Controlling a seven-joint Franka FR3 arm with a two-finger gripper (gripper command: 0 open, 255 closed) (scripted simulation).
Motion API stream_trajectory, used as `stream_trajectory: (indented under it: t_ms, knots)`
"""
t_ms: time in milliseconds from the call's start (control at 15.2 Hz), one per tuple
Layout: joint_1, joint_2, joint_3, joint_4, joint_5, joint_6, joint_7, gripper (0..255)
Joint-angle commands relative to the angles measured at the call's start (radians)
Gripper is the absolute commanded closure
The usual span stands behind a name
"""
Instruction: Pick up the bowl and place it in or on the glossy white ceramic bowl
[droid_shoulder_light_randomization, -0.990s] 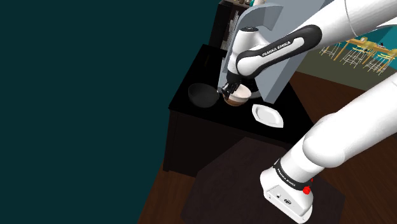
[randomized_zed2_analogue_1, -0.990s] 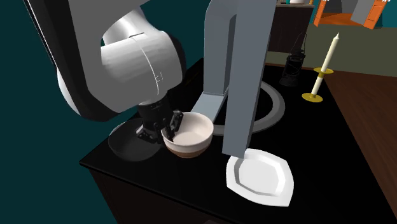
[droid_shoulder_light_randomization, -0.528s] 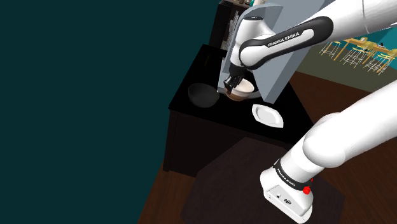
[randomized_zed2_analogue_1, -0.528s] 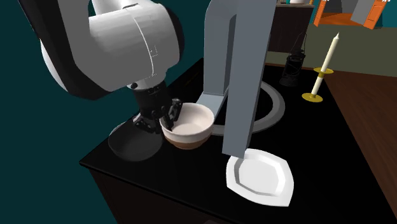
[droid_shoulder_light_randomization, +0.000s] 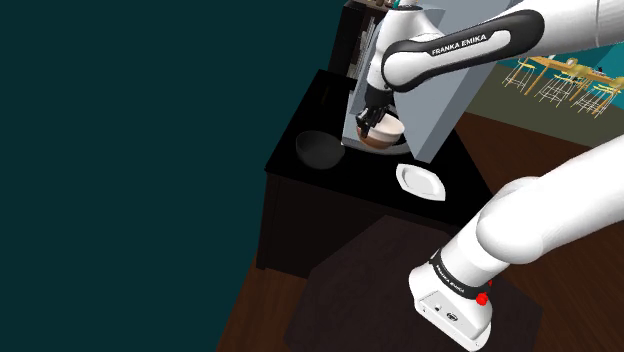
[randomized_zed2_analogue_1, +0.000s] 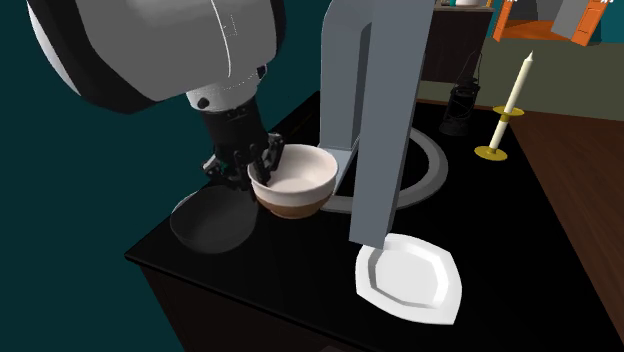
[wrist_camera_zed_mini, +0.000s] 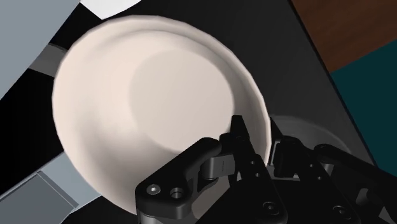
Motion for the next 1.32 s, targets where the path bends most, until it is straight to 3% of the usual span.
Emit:
stream_trajectory:
  t_ms: [0, 462, 924, 1254]
  knots:
    - [0.001, -0.014, 0.001, 0.022, 0.005, -0.035, -0.007, 255]
    - [0.056, 0.138, 0.076, 0.197, 0.038, -0.077, 0.095, 255]
    - [0.114, 0.349, 0.147, 0.467, 0.046, -0.156, 0.209, 255]
    - [0.114, 0.372, 0.146, 0.427, 0.038, -0.093, 0.222, 255]
